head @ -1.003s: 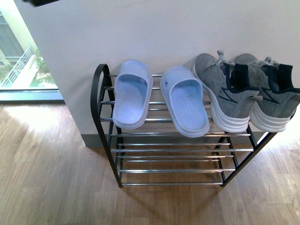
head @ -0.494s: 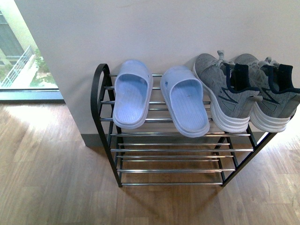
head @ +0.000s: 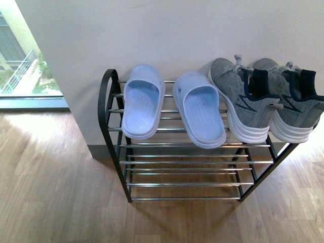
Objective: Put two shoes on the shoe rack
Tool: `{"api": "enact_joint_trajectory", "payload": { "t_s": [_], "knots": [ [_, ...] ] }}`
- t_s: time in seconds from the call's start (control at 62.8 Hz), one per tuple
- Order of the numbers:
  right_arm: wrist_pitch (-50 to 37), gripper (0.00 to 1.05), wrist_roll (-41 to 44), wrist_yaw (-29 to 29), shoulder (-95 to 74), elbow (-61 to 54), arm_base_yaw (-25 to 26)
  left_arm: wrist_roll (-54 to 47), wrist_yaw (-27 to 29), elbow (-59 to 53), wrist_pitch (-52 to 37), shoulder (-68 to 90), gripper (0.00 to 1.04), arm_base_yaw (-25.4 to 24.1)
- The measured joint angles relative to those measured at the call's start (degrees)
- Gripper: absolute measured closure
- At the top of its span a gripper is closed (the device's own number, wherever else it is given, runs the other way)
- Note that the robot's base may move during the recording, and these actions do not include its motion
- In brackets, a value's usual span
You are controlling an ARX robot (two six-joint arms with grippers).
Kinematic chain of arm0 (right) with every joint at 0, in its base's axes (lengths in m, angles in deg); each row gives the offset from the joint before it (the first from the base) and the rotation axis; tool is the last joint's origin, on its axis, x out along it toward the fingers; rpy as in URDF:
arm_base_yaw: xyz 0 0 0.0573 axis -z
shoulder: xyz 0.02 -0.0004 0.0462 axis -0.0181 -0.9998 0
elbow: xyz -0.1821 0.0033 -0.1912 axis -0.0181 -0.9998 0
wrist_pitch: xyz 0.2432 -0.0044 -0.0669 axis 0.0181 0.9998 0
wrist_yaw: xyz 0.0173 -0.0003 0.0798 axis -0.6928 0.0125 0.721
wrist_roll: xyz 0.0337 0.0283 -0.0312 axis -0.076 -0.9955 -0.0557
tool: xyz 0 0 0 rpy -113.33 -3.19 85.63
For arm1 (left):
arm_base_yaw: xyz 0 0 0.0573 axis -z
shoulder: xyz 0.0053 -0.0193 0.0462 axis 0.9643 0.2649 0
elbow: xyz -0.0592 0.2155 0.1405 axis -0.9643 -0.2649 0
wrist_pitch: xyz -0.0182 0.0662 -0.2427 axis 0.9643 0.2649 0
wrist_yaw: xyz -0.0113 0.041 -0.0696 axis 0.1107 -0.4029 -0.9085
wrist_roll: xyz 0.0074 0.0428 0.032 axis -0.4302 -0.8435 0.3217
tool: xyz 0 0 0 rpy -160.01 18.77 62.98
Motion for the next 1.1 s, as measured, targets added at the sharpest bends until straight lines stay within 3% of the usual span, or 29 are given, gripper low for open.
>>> {"api": "enact_joint_trajectory", "payload": {
  "t_s": [0.366,0.414,0.478,1.099],
  "knots": [
    [0.00,0.09,0.00,0.00,0.00,0.00,0.00,-0.42,-6.97,-4.44,5.40,-9.88,1.04,-7.26],
    [0.00,0.09,0.00,0.00,0.00,0.00,0.00,-0.46,-12.33,-4.90,6.82,-11.72,1.04,-11.06],
    [0.00,0.09,0.00,-0.04,0.00,0.00,0.00,-0.46,-13.03,-5.44,8.13,-13.66,1.04,-13.70],
    [0.00,0.09,0.00,0.00,0.00,0.00,0.00,-0.52,-13.64,-7.39,15.17,-23.58,1.04,-13.99]
  ]
}}
